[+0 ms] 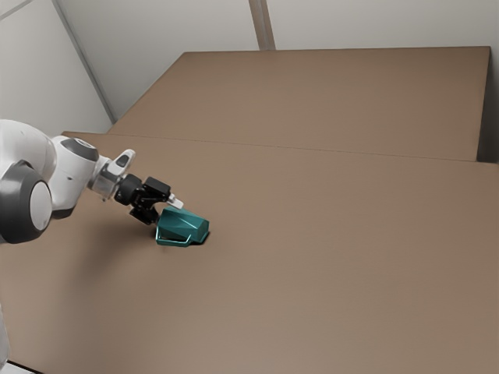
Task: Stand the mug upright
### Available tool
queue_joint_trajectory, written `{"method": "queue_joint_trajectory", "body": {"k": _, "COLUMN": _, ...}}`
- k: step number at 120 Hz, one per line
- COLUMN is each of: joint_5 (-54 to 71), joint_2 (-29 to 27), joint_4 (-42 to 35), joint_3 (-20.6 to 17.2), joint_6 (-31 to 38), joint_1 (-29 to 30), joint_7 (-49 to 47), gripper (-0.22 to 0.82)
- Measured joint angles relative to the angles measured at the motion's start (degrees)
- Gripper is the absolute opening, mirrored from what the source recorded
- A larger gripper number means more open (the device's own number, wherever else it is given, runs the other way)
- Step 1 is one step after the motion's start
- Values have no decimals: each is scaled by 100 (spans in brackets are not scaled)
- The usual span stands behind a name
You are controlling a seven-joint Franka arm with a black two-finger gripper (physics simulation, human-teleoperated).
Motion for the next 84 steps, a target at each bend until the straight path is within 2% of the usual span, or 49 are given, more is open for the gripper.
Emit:
{"method": "queue_joint_trajectory", "body": {"k": 29, "joint_5": -13, "joint_2": 0, "joint_4": -116, "joint_3": -22, "joint_6": 16, "joint_1": -47, "joint_7": -35, "gripper": 49}}
{"method": "queue_joint_trajectory", "body": {"k": 84, "joint_5": -65, "joint_2": -3, "joint_4": -115, "joint_3": -35, "joint_6": 57, "joint_1": -50, "joint_7": -107, "gripper": 12}}
